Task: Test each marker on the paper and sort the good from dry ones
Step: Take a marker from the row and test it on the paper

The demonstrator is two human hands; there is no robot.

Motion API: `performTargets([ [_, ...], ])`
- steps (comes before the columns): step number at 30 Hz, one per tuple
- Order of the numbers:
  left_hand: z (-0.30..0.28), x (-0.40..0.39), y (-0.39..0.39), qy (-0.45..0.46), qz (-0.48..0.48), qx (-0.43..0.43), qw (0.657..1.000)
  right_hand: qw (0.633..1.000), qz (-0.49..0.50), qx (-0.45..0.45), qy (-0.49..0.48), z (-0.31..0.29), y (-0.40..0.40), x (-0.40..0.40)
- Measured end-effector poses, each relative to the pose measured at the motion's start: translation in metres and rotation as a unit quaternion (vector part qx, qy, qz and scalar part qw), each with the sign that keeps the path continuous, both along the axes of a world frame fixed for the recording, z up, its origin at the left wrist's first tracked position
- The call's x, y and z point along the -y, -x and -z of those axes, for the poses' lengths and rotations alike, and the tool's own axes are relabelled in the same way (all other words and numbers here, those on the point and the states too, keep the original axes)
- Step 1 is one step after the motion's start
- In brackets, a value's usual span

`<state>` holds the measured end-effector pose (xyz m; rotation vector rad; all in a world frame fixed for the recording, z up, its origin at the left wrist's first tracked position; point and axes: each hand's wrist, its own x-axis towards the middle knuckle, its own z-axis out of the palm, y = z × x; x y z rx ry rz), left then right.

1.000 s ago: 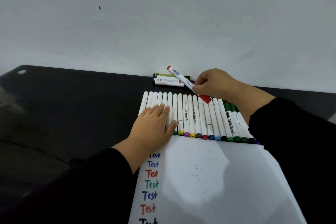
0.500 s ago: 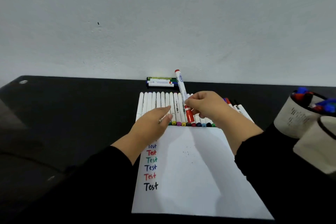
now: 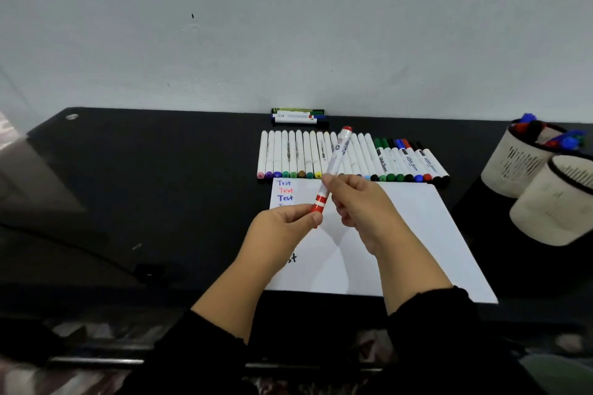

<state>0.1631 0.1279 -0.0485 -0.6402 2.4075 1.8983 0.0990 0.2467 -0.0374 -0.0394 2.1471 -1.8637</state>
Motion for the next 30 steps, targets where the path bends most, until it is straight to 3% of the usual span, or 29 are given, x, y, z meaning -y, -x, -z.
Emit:
performTargets([
  [3,0.003,0.001,-0.011,0.031,0.034,0.029,0.999,0.999,0.023,-0.029,-0.020,0.008,-0.009,0.004],
  [7,0.004,0.005,-0.017,-0.023,0.044,0.048,0.998,0.998,0.045,-0.044,-0.016,0.014,-0.013,0.008],
  [12,0.004,0.011,-0.017,-0.006,0.074,0.066,0.995,0.996,0.050,-0.065,-0.022,0.018,-0.015,0.013],
  [22,0.002,0.021,-0.023,-0.103,0.100,0.079,0.986,0.997,0.050,-0.057,-0.010,0.022,-0.016,0.023],
  [30,-0.004,0.007,-0.031,0.048,0.044,0.042,0.997,0.995,0.096,-0.038,-0.017,0.018,-0.024,0.030],
])
